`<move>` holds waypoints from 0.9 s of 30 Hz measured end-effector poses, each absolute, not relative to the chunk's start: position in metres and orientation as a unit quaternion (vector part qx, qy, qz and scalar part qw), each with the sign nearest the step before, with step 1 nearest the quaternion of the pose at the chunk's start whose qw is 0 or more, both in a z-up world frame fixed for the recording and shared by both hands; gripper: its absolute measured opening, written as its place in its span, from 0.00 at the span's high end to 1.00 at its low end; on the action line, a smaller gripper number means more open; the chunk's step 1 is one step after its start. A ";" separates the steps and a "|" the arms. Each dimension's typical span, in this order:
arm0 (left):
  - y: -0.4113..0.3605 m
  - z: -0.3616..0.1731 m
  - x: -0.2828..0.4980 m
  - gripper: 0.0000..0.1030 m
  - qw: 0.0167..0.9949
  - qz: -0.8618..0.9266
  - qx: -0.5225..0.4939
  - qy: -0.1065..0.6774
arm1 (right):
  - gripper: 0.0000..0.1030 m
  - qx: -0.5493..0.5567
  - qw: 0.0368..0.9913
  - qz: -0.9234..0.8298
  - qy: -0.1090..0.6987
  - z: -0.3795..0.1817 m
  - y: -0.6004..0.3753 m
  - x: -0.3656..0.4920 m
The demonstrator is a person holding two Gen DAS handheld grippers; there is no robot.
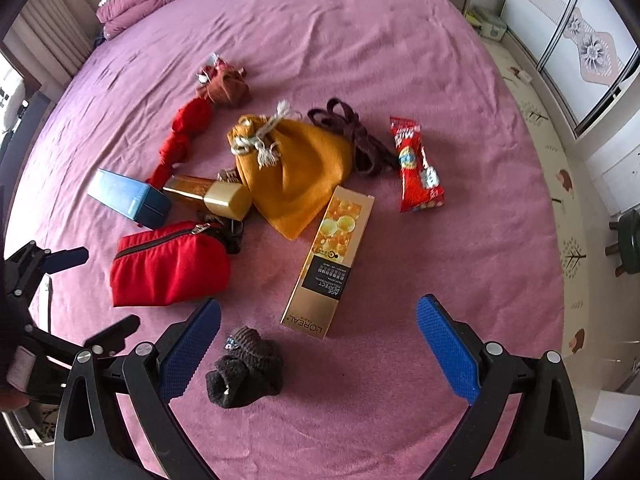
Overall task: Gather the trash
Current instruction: 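Grasp the red pouch with left tool while right tool grasps the gold box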
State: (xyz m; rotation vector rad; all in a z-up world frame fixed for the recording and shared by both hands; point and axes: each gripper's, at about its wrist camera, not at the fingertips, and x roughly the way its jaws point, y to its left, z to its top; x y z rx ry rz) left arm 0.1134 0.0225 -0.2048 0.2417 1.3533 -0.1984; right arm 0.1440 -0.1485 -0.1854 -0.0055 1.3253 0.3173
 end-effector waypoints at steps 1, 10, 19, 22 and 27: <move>0.022 -0.212 0.114 0.04 0.765 -0.098 0.121 0.625 | 0.08 -0.002 0.775 0.146 0.615 -0.188 -0.147 0.145; 0.026 -0.259 0.121 0.04 0.748 -0.095 0.194 0.627 | 0.08 0.007 0.757 0.139 0.638 -0.215 -0.140 0.155; 0.026 -0.283 0.138 0.09 0.736 -0.076 0.198 0.643 | 0.08 0.005 0.744 0.137 0.654 -0.234 -0.136 0.168; 0.033 -0.290 0.149 0.19 0.724 -0.077 0.165 0.665 | 0.08 0.000 0.740 0.125 0.661 -0.243 -0.137 0.173; 0.047 -0.287 0.159 0.54 0.718 -0.069 0.120 0.682 | 0.13 0.009 0.735 0.107 0.670 -0.256 -0.143 0.183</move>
